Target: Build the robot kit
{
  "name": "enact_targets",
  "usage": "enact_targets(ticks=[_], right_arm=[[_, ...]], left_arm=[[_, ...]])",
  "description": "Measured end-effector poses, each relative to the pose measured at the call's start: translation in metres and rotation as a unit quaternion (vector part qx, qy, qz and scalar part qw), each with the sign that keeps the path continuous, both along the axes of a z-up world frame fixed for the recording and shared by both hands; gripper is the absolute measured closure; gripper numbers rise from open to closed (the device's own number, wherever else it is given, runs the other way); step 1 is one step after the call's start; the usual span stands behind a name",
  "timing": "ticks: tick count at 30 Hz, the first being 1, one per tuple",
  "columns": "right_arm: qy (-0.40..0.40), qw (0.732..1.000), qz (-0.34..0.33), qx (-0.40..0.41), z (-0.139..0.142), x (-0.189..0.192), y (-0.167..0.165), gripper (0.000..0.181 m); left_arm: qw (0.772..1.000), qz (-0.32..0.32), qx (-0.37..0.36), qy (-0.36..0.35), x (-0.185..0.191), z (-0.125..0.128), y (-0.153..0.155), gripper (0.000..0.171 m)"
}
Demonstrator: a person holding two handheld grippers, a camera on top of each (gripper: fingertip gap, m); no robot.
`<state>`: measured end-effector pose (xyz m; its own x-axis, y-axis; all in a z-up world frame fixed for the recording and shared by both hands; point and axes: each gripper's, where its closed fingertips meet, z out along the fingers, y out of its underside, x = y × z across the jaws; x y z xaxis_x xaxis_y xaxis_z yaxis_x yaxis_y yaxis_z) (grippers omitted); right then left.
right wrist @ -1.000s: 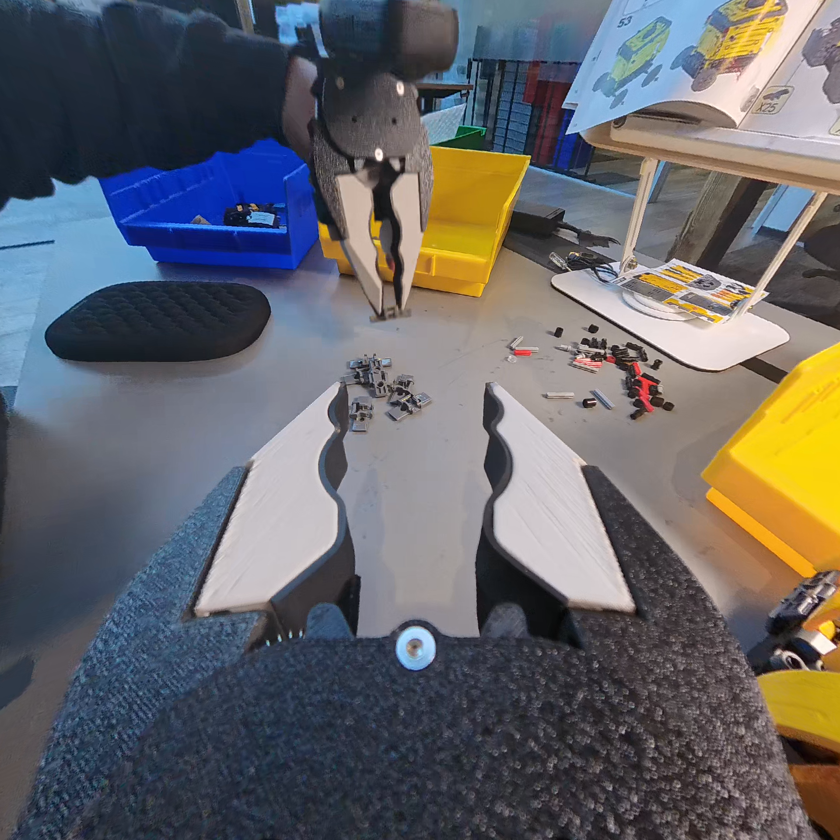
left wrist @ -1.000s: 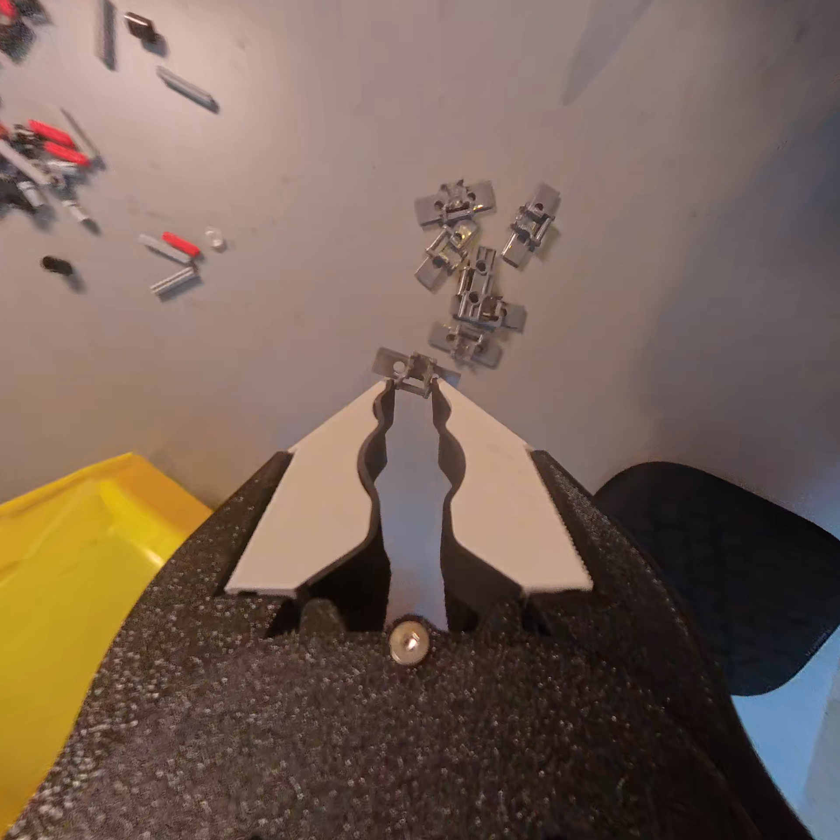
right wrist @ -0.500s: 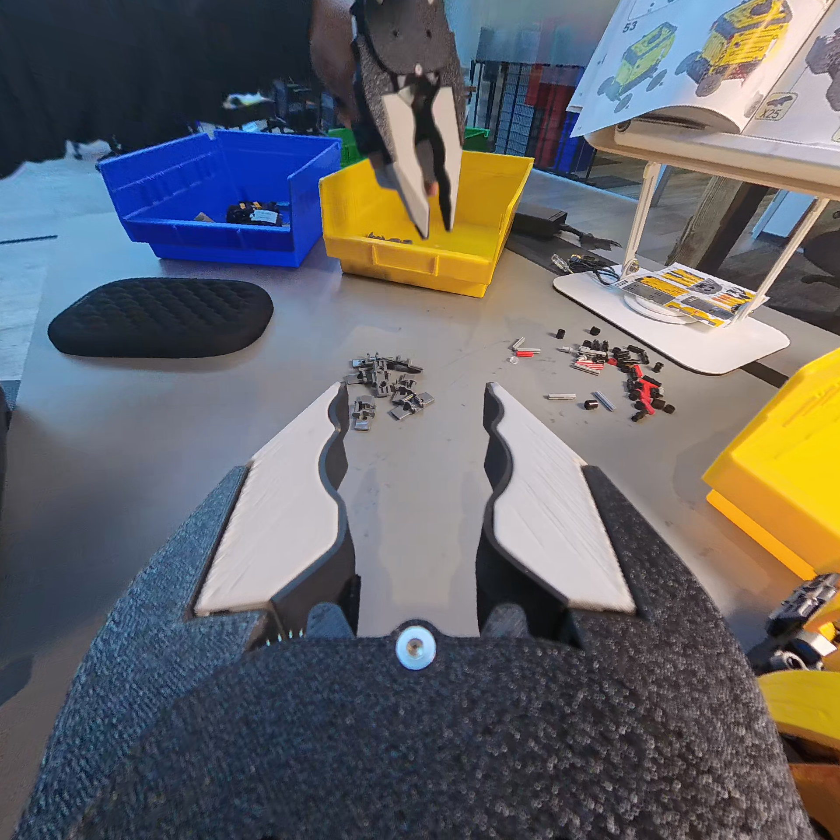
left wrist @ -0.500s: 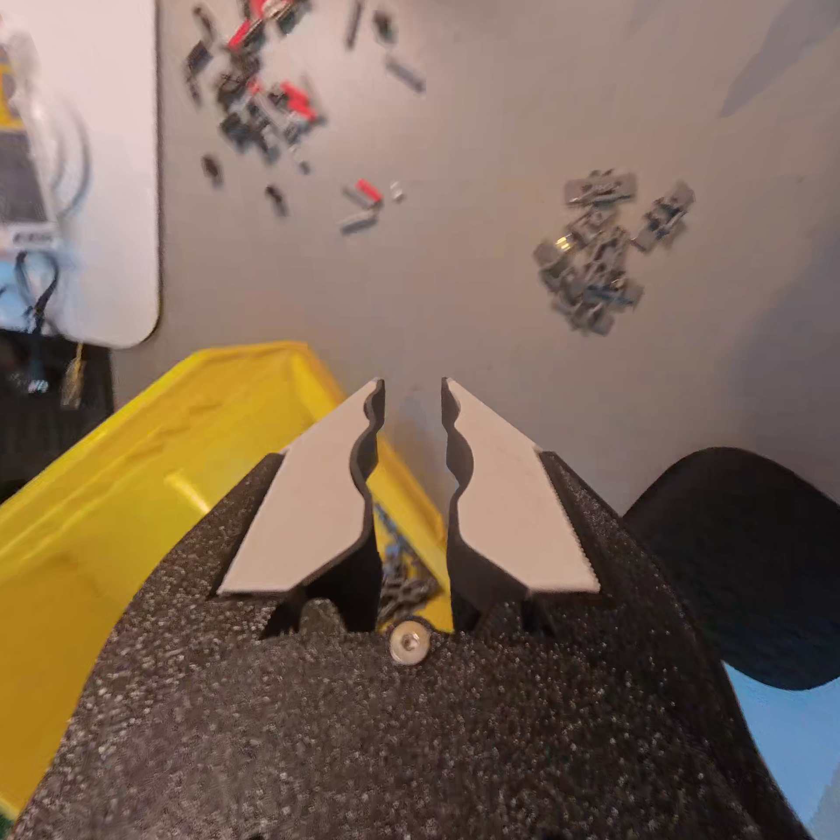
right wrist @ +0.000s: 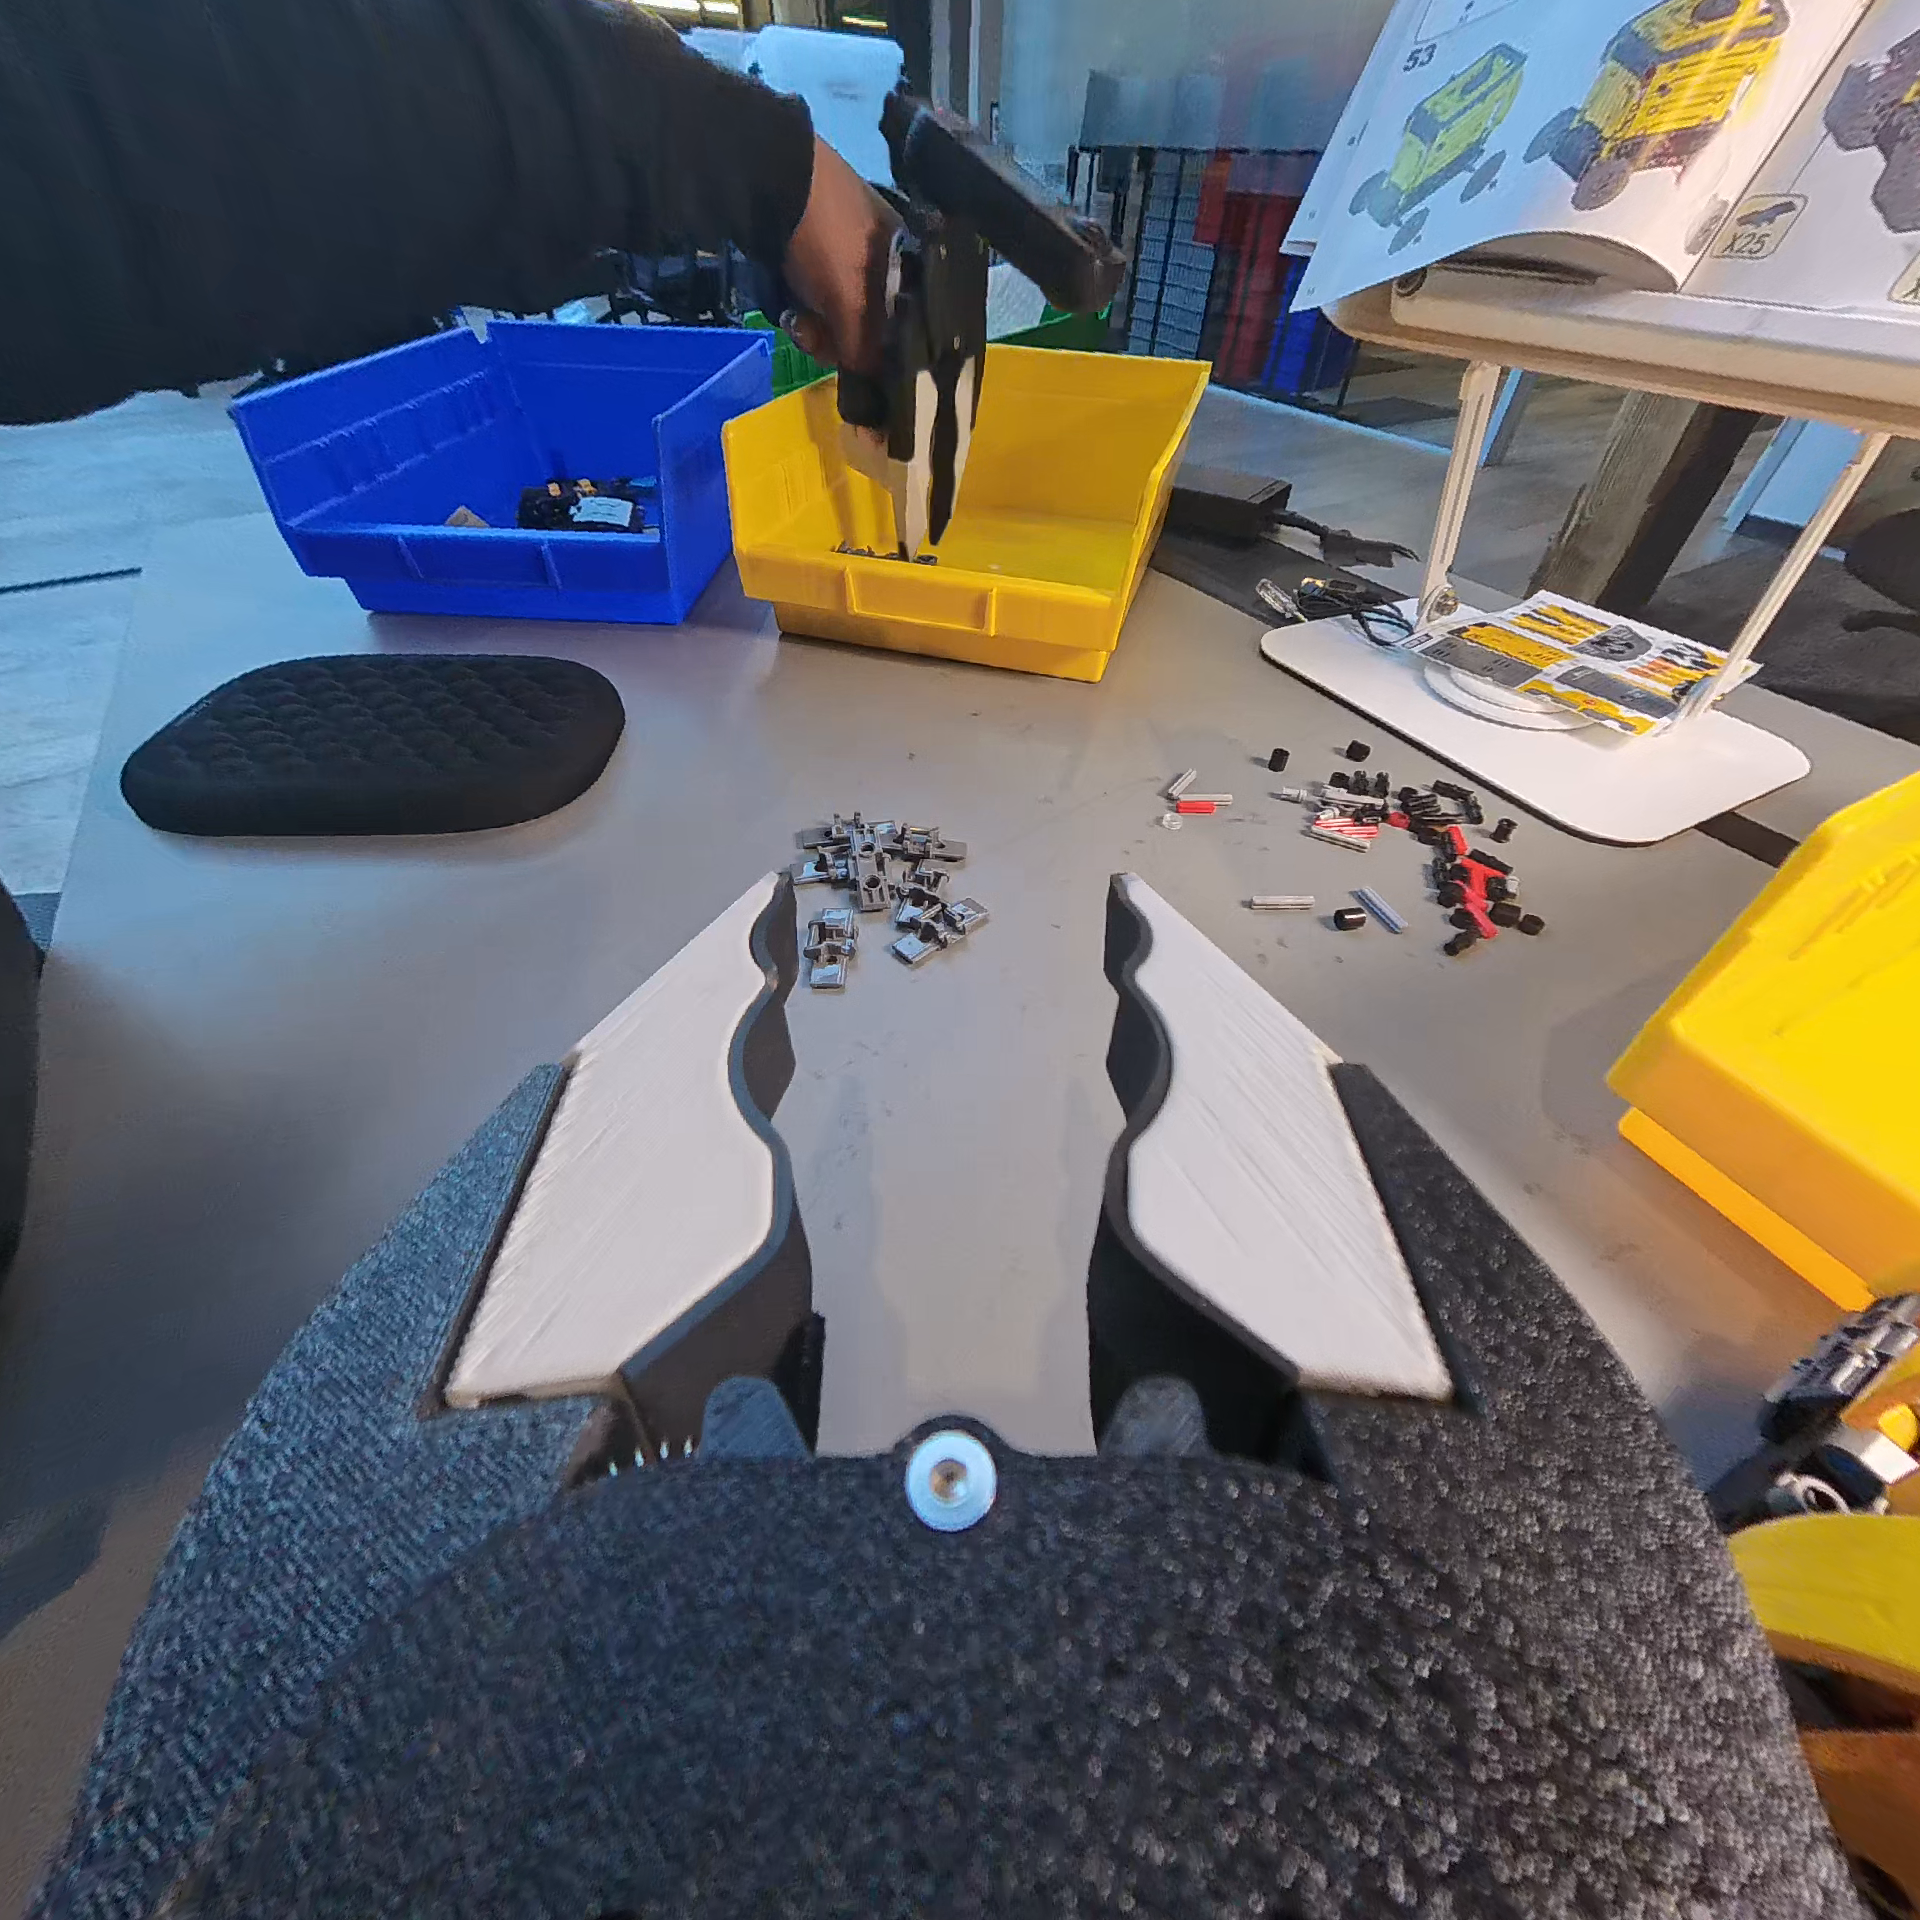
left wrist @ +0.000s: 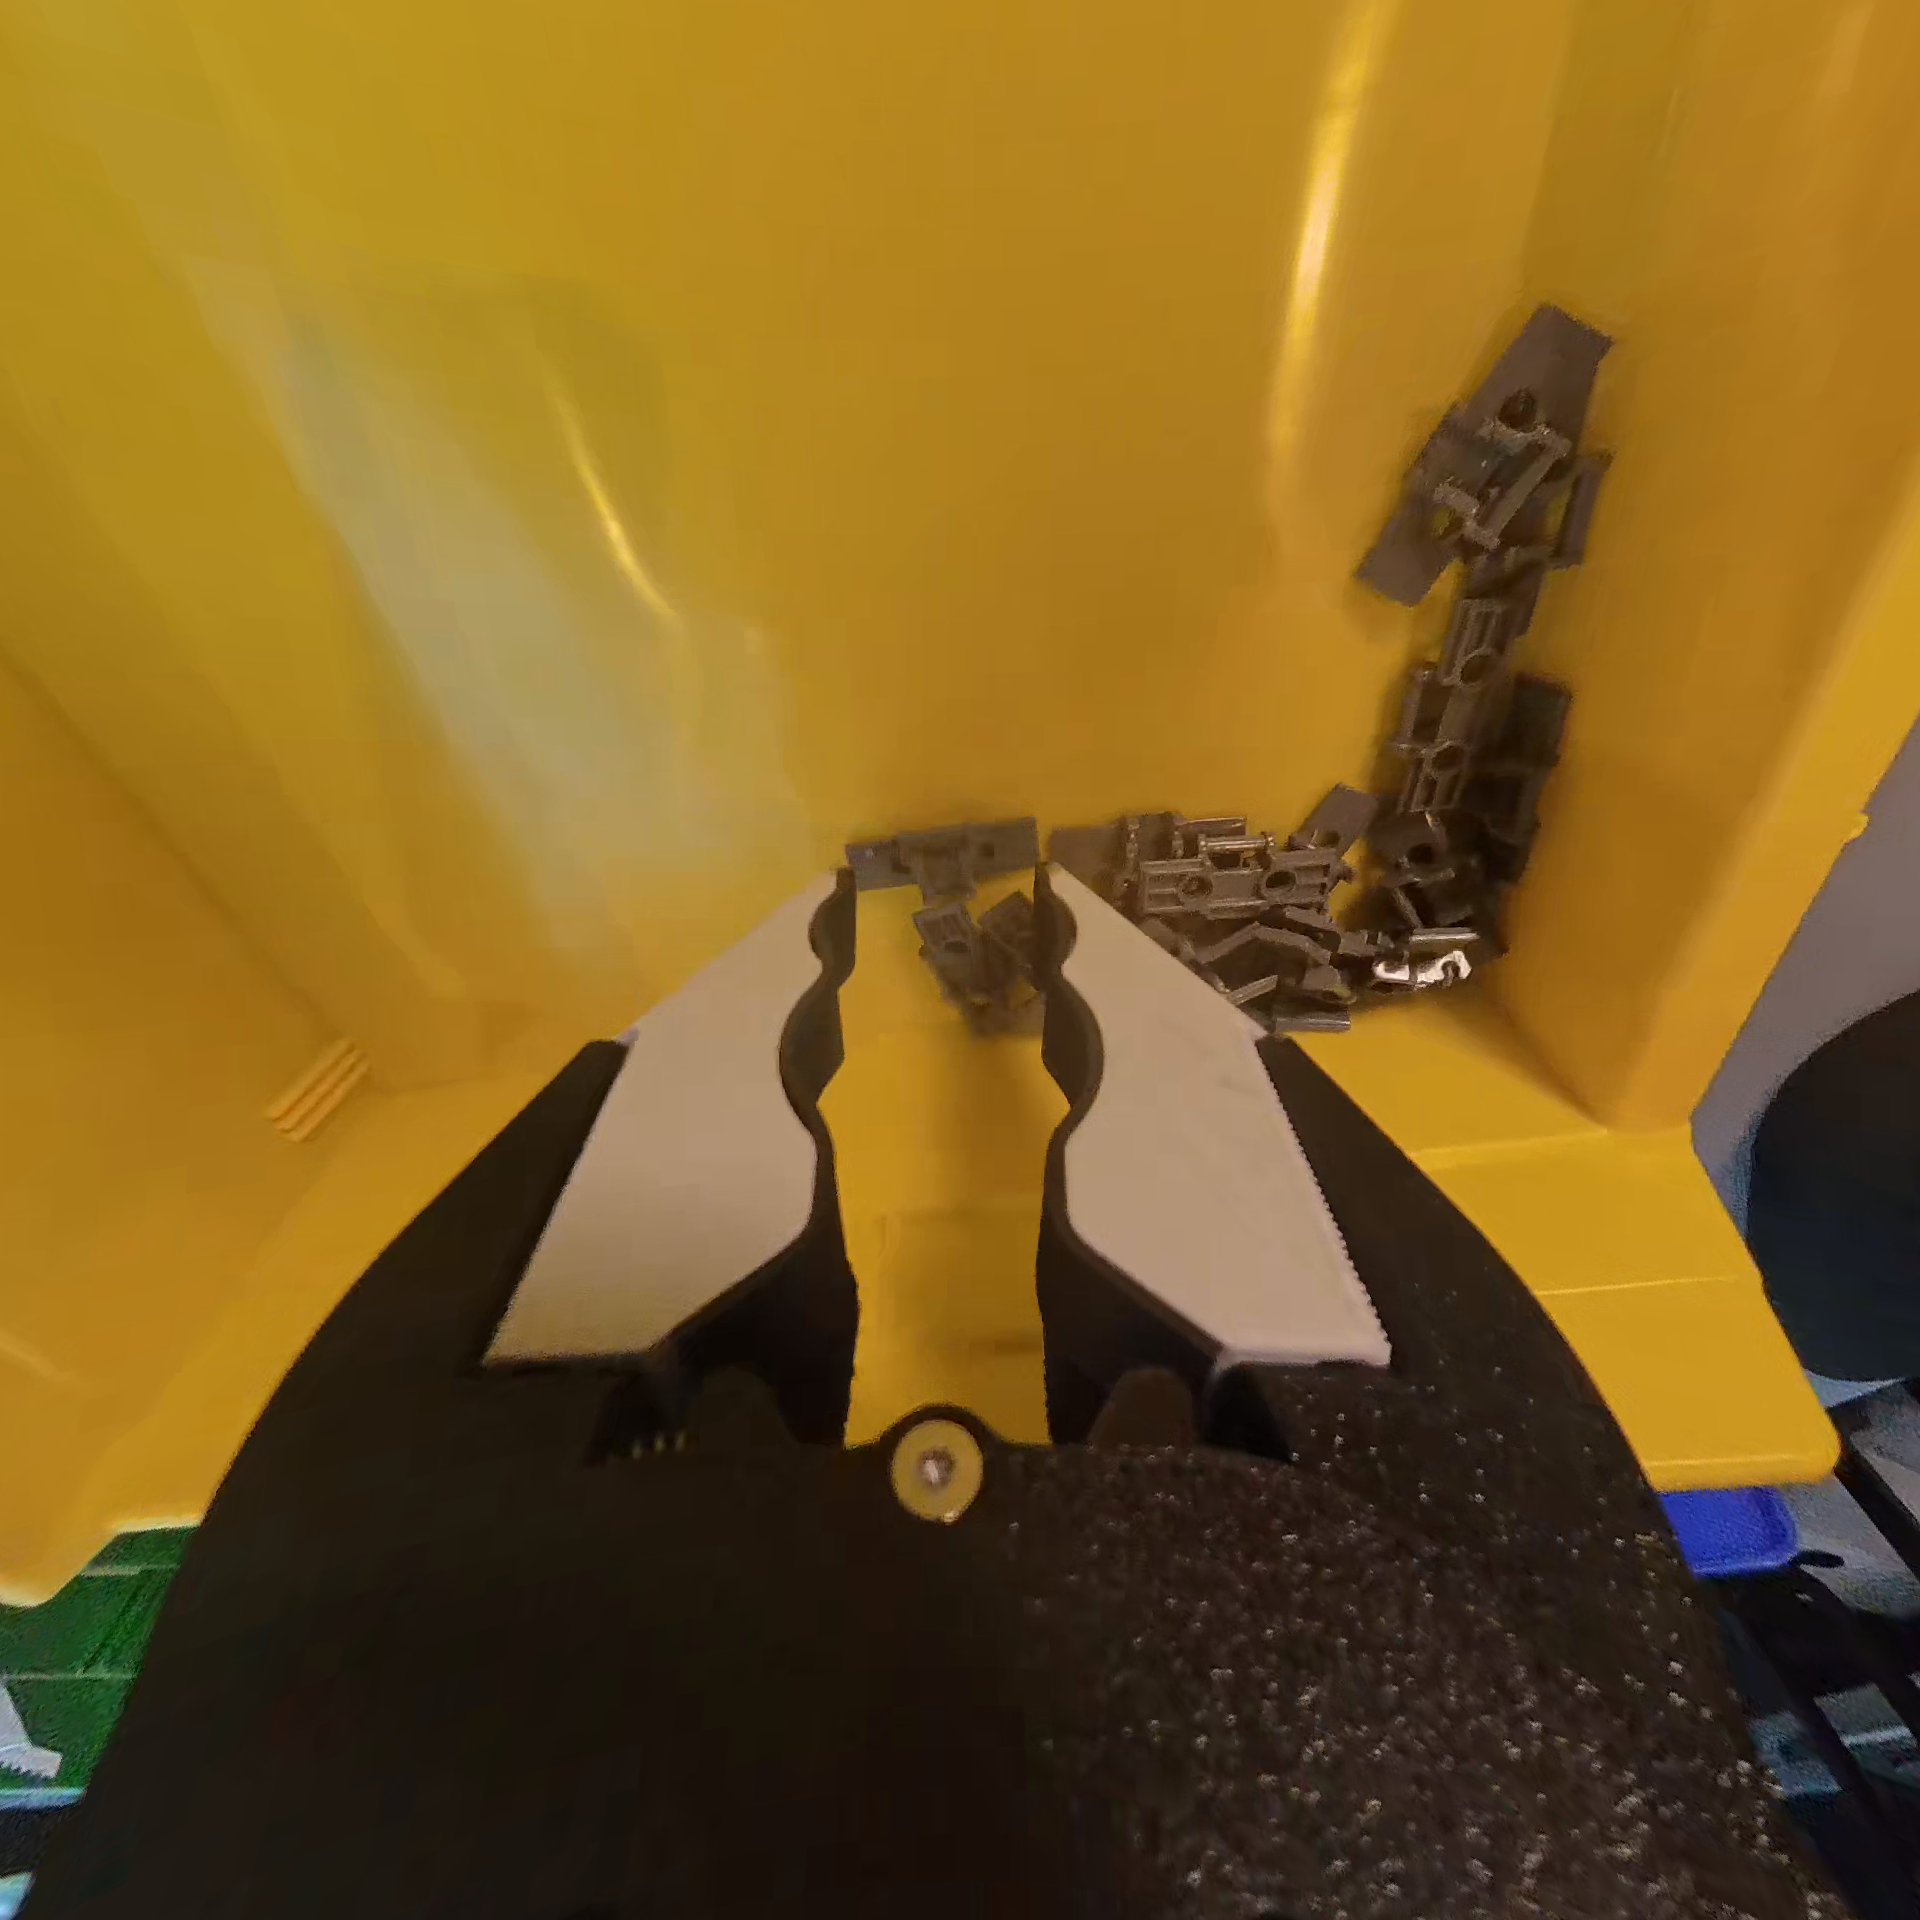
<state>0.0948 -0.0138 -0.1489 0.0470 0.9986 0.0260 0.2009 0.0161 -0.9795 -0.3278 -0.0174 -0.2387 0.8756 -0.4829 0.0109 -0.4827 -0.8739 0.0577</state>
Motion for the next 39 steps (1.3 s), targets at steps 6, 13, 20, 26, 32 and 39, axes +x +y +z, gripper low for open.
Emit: enact_targets(ticks=[6, 13, 20, 26, 32, 39], right_arm=[[0.003, 1.0, -0.003, -0.003, 0.001, 0.001, 0.001, 0.121], [0.003, 1.0, -0.002, -0.003, 0.001, 0.001, 0.001, 0.121], [-0.001, 1.0, 0.0, 0.0, 0.0, 0.0, 0.0, 0.121], [-0.029, 0.999, 0.021, 0.001, -0.01, -0.003, -0.008, 0.118], [-0.045, 0.998, 0.03, 0.012, -0.015, -0.005, -0.013, 0.117], [-0.038, 0.999, 0.032, 0.009, -0.012, -0.004, -0.013, 0.117]], left_arm=[[1.0, -0.006, -0.007, 0.007, -0.006, -0.006, 0.0, 0.162], [0.996, -0.055, 0.074, -0.023, 0.03, 0.032, 0.023, 0.162], [0.953, -0.259, 0.141, -0.073, 0.183, 0.062, 0.018, 0.162], [0.929, -0.351, 0.076, -0.088, 0.251, 0.007, -0.009, 0.162], [0.926, -0.357, 0.079, -0.097, 0.258, 0.003, -0.011, 0.151], [0.967, -0.198, 0.152, -0.052, 0.141, 0.078, 0.031, 0.149]])
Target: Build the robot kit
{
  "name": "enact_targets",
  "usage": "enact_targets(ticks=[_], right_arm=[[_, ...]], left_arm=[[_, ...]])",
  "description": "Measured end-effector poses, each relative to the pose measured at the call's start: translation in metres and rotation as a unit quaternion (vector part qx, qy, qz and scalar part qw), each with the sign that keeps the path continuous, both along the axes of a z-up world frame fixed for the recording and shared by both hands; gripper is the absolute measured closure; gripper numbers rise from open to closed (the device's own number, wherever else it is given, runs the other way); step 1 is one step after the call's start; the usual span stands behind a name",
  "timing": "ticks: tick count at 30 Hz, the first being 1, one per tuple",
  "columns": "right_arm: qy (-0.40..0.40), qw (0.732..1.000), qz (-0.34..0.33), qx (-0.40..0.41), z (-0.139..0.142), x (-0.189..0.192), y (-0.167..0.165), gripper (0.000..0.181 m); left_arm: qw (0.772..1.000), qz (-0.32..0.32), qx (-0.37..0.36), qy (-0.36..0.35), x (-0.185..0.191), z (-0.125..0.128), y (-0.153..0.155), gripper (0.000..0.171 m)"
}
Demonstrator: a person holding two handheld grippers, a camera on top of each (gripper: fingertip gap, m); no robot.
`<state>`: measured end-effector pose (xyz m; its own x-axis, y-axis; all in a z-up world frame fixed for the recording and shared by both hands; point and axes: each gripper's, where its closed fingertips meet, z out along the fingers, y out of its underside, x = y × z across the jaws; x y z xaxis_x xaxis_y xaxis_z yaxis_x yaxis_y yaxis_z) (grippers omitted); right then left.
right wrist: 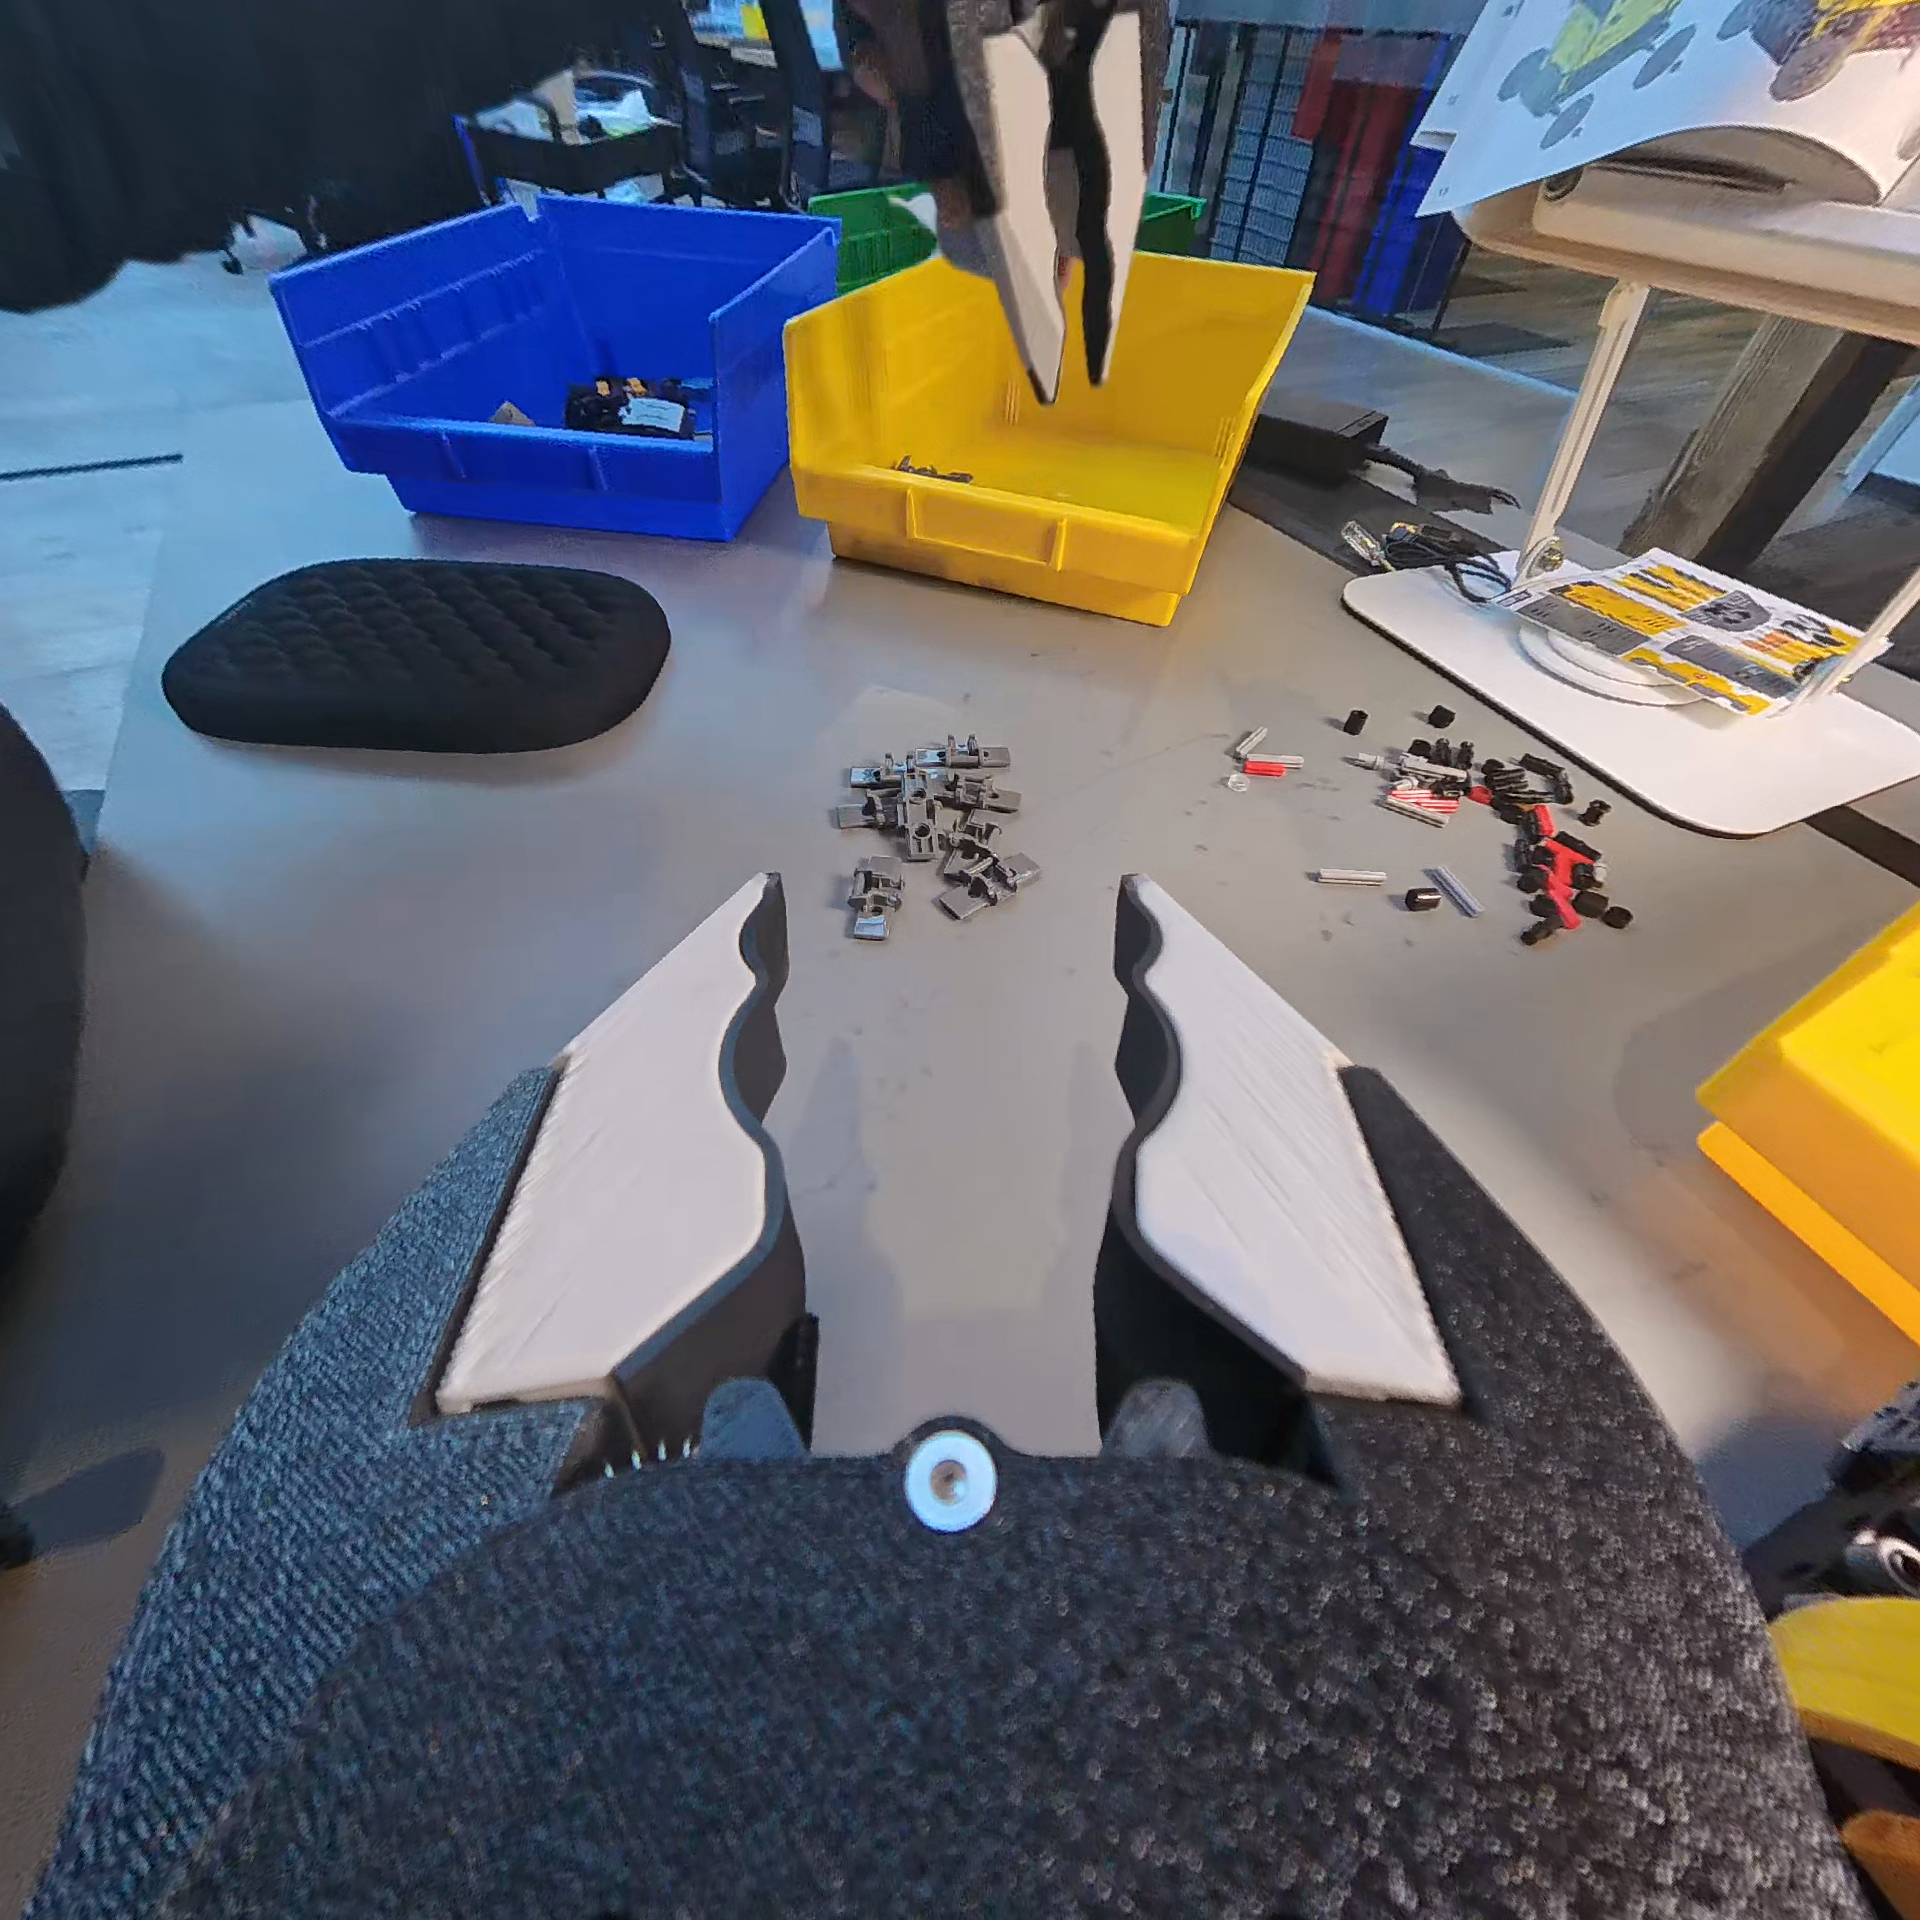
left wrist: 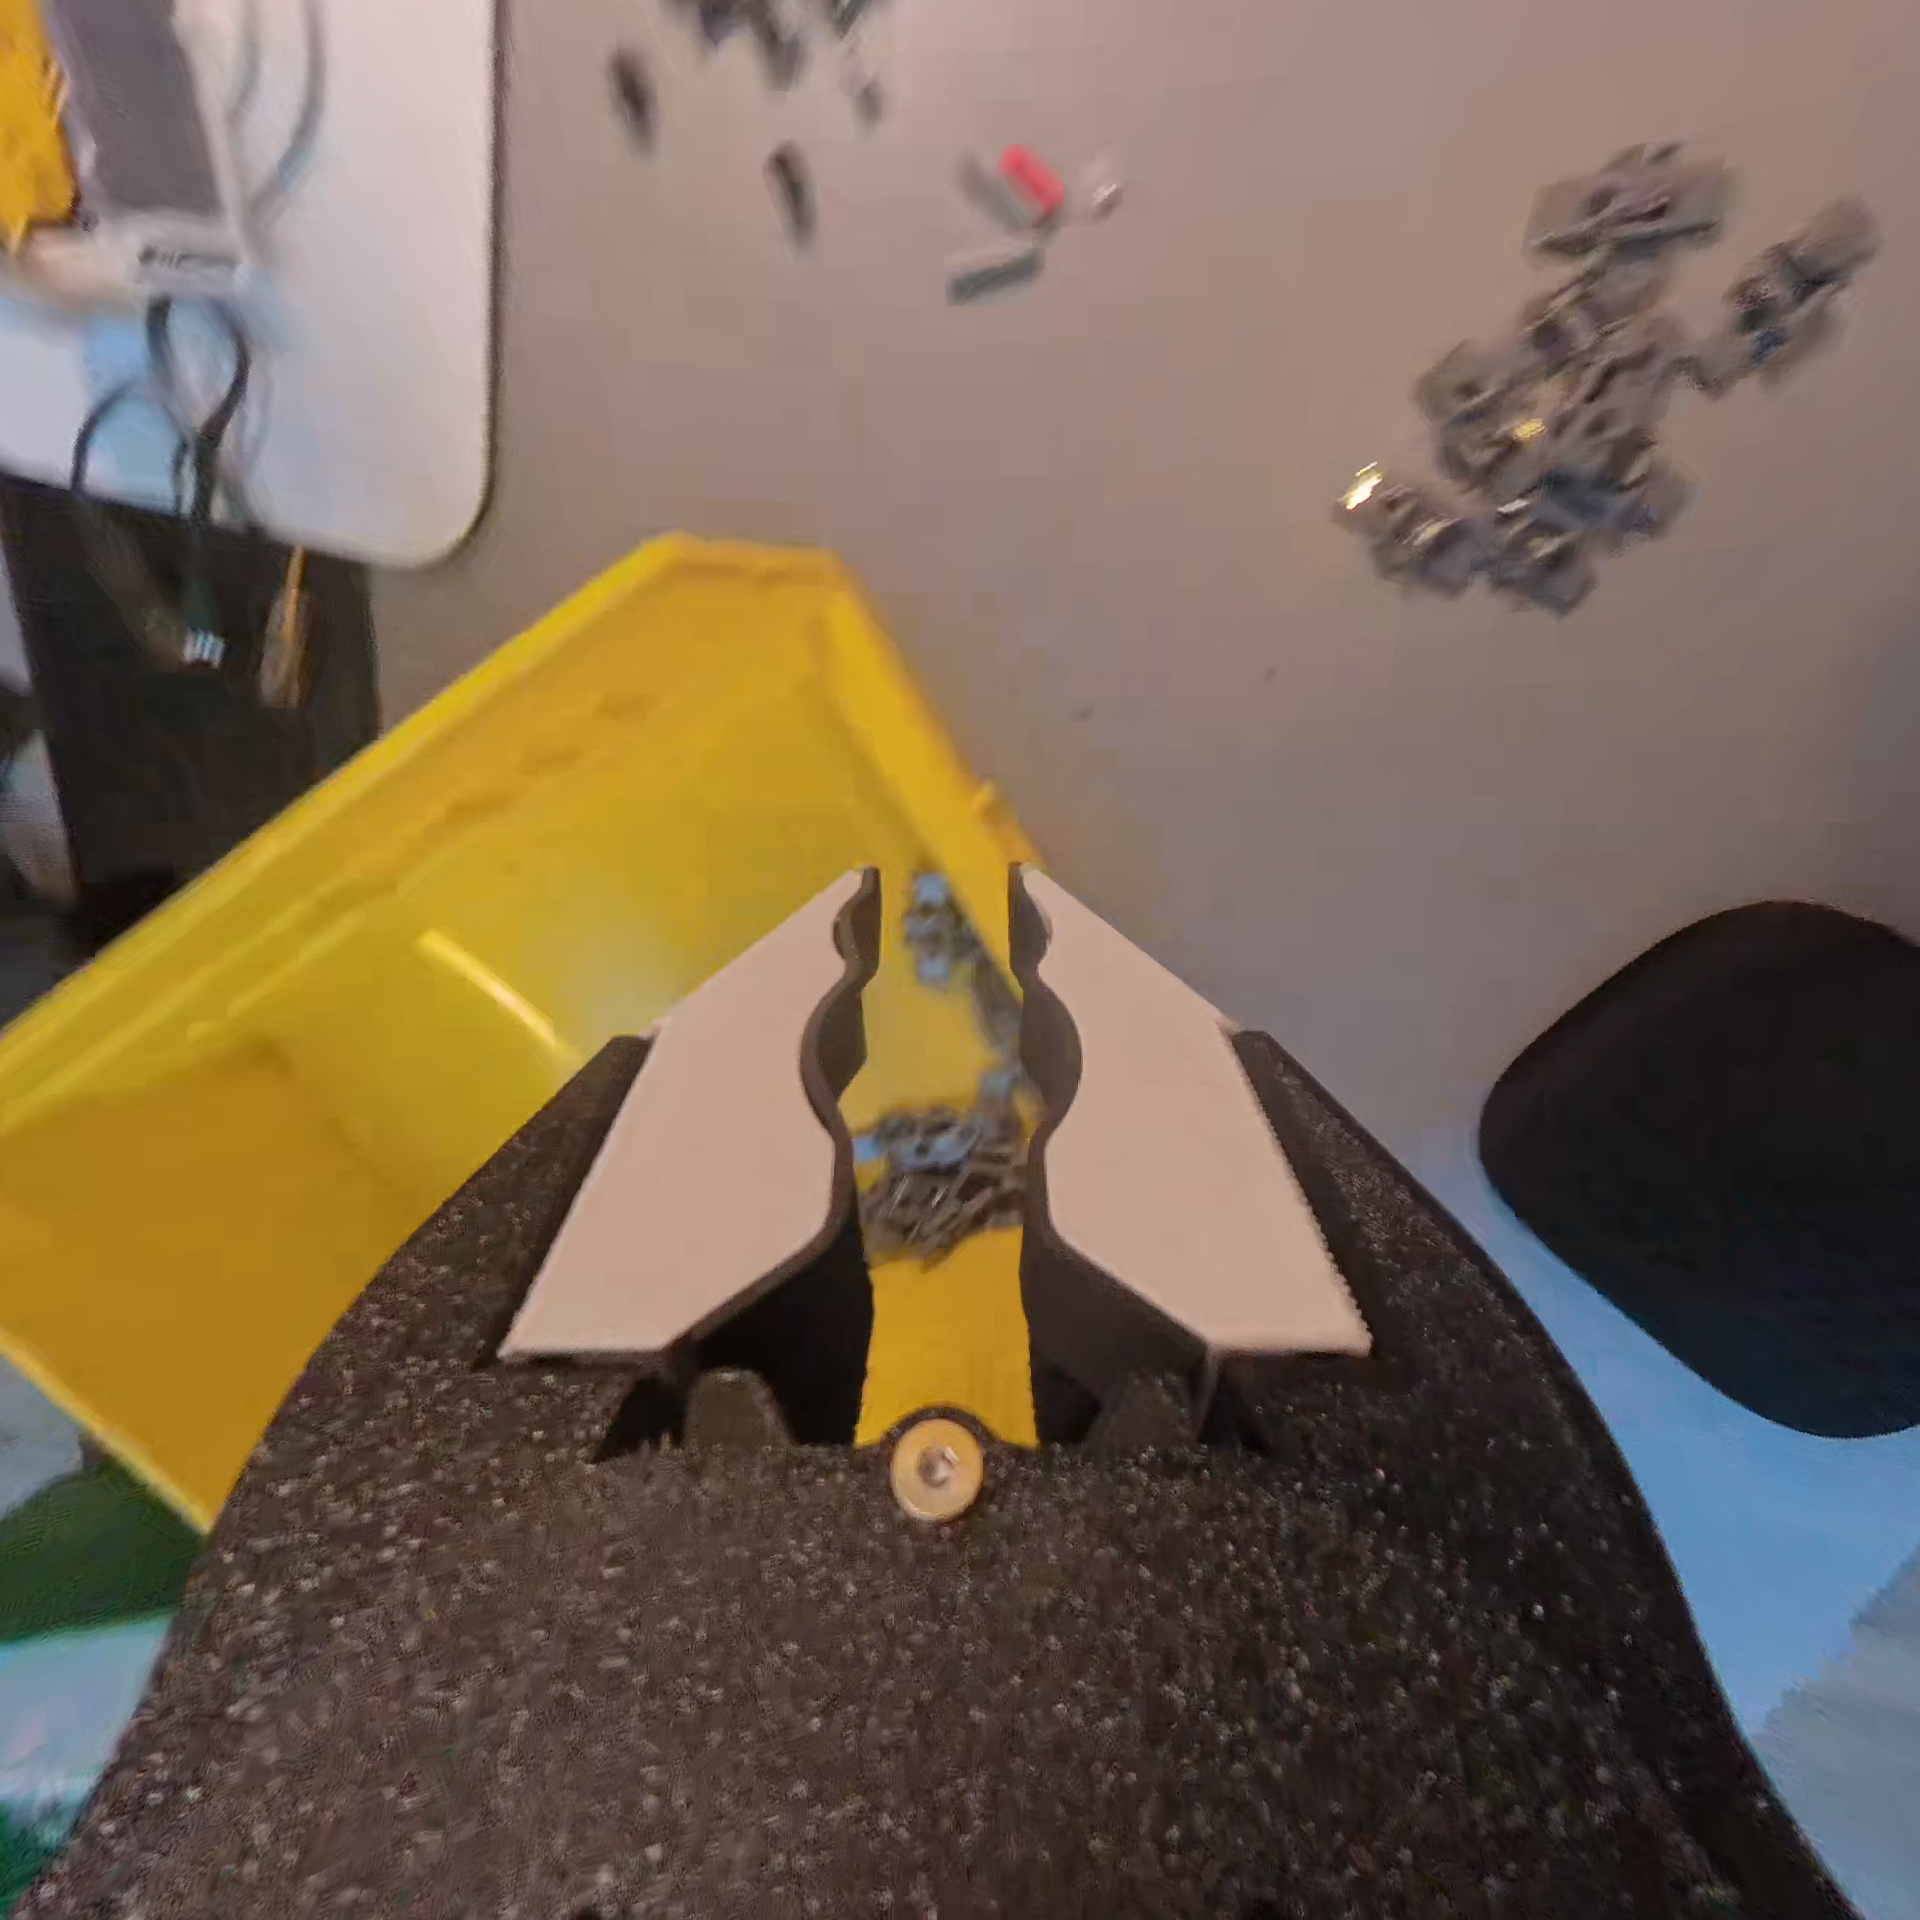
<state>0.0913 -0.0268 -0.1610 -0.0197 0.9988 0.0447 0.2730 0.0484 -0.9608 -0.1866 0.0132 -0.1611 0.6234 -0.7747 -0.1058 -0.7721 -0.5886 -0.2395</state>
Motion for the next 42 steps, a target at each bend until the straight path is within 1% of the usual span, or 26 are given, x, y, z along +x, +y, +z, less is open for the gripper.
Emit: enact_targets(ticks=[2, 4, 6, 8, 14, 16, 20, 24, 26, 28, 30, 31, 33, 35, 36, 38, 40, 42], right_arm=[[0.0, 1.0, 0.0, 0.001, 0.0, 0.0, 0.0, 0.117], [0.001, 1.0, 0.0, 0.001, 0.0, 0.0, 0.0, 0.117], [0.004, 1.0, -0.002, -0.001, 0.001, 0.001, 0.001, 0.118], [0.007, 1.0, -0.004, -0.006, 0.002, 0.001, 0.002, 0.118], [0.003, 1.0, -0.006, -0.01, 0.0, 0.0, 0.003, 0.118], [0.004, 1.0, -0.008, -0.01, 0.0, 0.0, 0.004, 0.118], [0.009, 1.0, -0.01, -0.015, 0.002, 0.001, 0.005, 0.118], [0.008, 1.0, -0.009, -0.014, 0.002, 0.001, 0.005, 0.118], [0.01, 1.0, -0.008, -0.014, 0.002, 0.001, 0.005, 0.118], [0.012, 1.0, -0.009, -0.014, 0.003, 0.002, 0.005, 0.118], [0.013, 1.0, -0.009, -0.014, 0.003, 0.002, 0.005, 0.118], [0.013, 1.0, -0.008, -0.014, 0.003, 0.002, 0.005, 0.118], [0.012, 1.0, -0.007, -0.013, 0.003, 0.002, 0.004, 0.118], [0.011, 1.0, -0.006, -0.011, 0.003, 0.001, 0.004, 0.118], [0.011, 1.0, -0.005, -0.01, 0.003, 0.001, 0.003, 0.118], [0.01, 1.0, -0.006, -0.008, 0.003, 0.001, 0.003, 0.118], [0.012, 1.0, -0.008, -0.006, 0.003, 0.002, 0.003, 0.118], [0.014, 1.0, -0.01, -0.006, 0.004, 0.002, 0.004, 0.118]], left_arm=[[0.996, 0.073, -0.031, 0.033, -0.059, -0.008, -0.002, 0.146], [0.986, 0.137, -0.078, 0.053, -0.106, -0.028, -0.012, 0.143], [0.976, 0.173, -0.118, 0.063, -0.134, -0.048, -0.025, 0.143], [0.97, 0.187, -0.14, 0.072, -0.148, -0.062, -0.033, 0.143], [0.96, 0.187, -0.19, 0.088, -0.155, -0.081, -0.042, 0.152], [0.956, 0.186, -0.208, 0.087, -0.154, -0.085, -0.046, 0.155], [0.954, 0.186, -0.221, 0.084, -0.153, -0.089, -0.047, 0.162], [0.955, 0.179, -0.22, 0.084, -0.152, -0.086, -0.046, 0.163], [0.958, 0.175, -0.206, 0.092, -0.154, -0.077, -0.043, 0.163], [0.965, 0.173, -0.18, 0.085, -0.151, -0.062, -0.036, 0.163], [0.976, 0.156, -0.138, 0.062, -0.135, -0.039, -0.025, 0.164], [0.983, 0.142, -0.112, 0.036, -0.119, -0.026, -0.019, 0.163], [0.994, 0.091, -0.059, -0.032, -0.07, 0.001, -0.008, 0.164], [0.991, 0.018, -0.014, -0.129, -0.003, 0.022, -0.006, 0.163], [0.984, -0.017, 0.004, -0.179, 0.031, 0.029, -0.008, 0.163], [0.956, -0.073, 0.027, -0.281, 0.094, 0.037, -0.015, 0.163], [0.931, -0.094, 0.043, -0.349, 0.14, 0.029, -0.019, 0.163], [0.909, -0.095, 0.057, -0.401, 0.172, 0.015, -0.018, 0.164]])
